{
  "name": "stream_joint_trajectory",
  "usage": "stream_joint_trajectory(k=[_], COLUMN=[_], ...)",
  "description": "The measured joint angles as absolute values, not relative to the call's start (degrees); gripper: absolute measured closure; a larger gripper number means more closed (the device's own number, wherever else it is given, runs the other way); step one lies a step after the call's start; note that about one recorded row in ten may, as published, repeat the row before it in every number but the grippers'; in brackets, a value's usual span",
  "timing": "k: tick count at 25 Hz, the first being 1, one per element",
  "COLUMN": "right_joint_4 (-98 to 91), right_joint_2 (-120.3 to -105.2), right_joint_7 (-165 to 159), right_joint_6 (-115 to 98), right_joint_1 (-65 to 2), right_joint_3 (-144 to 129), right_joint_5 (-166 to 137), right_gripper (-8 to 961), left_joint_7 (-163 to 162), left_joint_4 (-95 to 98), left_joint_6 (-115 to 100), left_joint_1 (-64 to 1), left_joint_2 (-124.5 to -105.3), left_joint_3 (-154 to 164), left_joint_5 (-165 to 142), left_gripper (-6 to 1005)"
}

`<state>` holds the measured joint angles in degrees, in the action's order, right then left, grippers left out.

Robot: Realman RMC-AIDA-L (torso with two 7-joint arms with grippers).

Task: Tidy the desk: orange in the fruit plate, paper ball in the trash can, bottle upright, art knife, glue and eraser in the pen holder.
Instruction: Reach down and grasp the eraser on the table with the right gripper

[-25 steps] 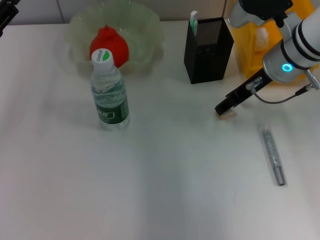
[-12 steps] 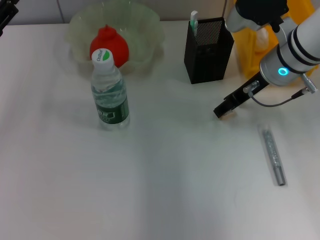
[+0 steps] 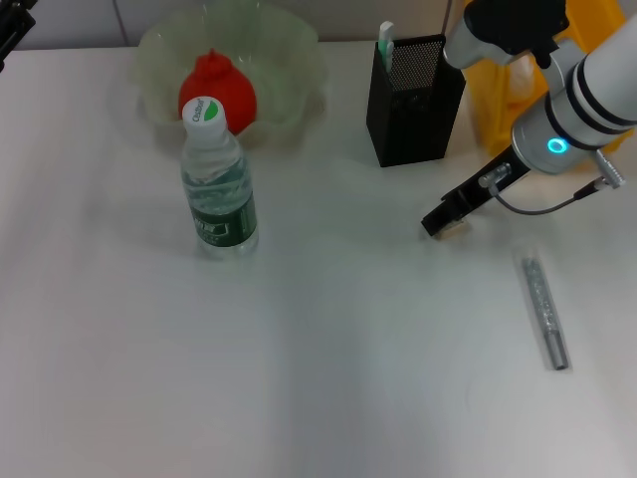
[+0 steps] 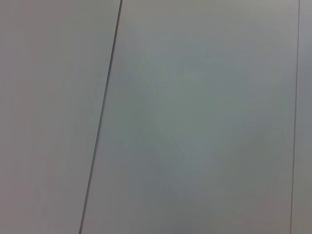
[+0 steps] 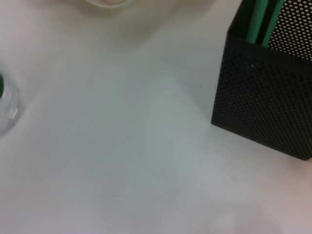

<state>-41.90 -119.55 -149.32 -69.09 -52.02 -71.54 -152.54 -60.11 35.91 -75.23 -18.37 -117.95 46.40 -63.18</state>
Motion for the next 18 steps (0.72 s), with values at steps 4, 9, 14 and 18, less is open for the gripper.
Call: stream_joint_trajectory(k=[4, 9, 14, 18], right_joint_4=[-40.25, -40.01, -39.24, -38.76], right_joint_2=[-119.6, -119.62, -119.62, -119.61], right_joint_7=[-149.32, -149.32, -149.33, -149.41], right_joint_6=[-69.05, -69.05, -69.01, -68.88], right_joint_1=[-52.95, -53.09, -53.46, -53.72], right_joint_3=[-71.54, -71.54, -71.53, -71.54], right_joint_5=[-152.54, -152.54, -152.55, -152.56], right_gripper=[340, 352, 485, 503], left_joint_7=[-60.12, -60.12, -60.12, -60.12], left_joint_4=[35.85, 35.85, 35.85, 35.87], left_joint_6=[-75.24, -75.24, -75.24, -75.24], left_joint_1=[-18.29, -18.26, -18.19, -18.13], left_joint_2=[-117.95, -117.95, -117.95, -117.95], left_joint_3=[46.35, 46.32, 46.31, 46.32], left_joint_5=[-63.18, -63.18, -63.19, -63.19], left_gripper=[331, 331, 331, 331])
